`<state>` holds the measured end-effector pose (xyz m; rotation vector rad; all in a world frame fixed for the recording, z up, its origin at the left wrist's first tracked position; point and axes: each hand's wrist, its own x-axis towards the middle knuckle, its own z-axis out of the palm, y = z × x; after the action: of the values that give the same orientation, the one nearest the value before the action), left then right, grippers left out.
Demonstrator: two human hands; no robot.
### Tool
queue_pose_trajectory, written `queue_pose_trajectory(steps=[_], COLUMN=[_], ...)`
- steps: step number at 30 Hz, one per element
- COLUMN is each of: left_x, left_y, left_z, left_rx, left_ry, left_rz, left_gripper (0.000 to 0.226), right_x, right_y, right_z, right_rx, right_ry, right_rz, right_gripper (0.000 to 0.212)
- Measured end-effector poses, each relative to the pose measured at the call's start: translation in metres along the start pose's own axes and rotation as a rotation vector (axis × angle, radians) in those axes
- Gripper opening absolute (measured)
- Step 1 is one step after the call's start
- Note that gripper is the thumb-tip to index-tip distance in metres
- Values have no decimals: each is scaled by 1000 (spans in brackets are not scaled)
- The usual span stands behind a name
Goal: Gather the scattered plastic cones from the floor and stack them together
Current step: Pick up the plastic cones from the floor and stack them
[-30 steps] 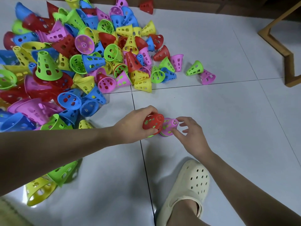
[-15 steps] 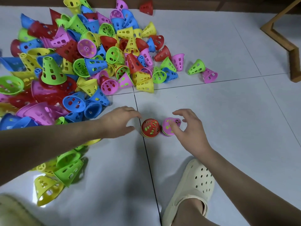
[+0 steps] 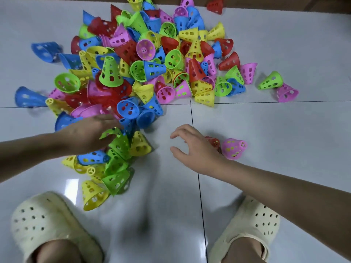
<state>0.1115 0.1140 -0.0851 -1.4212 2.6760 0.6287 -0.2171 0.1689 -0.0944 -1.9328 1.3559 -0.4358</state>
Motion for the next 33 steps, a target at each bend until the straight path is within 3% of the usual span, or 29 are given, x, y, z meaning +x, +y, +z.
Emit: queue_pose_trajectory(steps=[4,7,10,15,22,27,33], left_x=[-6,2,13,18,12,-2,-4], left_y=[-6,1,8,-2,-12,-27,-5], left_z=[27,37,39,48,44,48,43], left_rx=[61,429,613,721,682,438,131], left_ry=[-36,-155,-326,-413,-359,-74,145], left_rz=[-13,131,114,171,117,103,8], left_gripper=[58,72,68,67,68,79,81], right_x=[28,49,70,93,93,70,51], right_y=[-7,-12,-18,-22,-15,-5,-4], right_z=[23,47,71,97,89,68,55], right_rx=[-9,-12,57,51,73,101,305], right_ry=[-148,-246,-248,-271,-353,-407,-303], right_rz=[58,189,331,425,475,516,621], right_gripper=[30,41,49,49,25,21,25])
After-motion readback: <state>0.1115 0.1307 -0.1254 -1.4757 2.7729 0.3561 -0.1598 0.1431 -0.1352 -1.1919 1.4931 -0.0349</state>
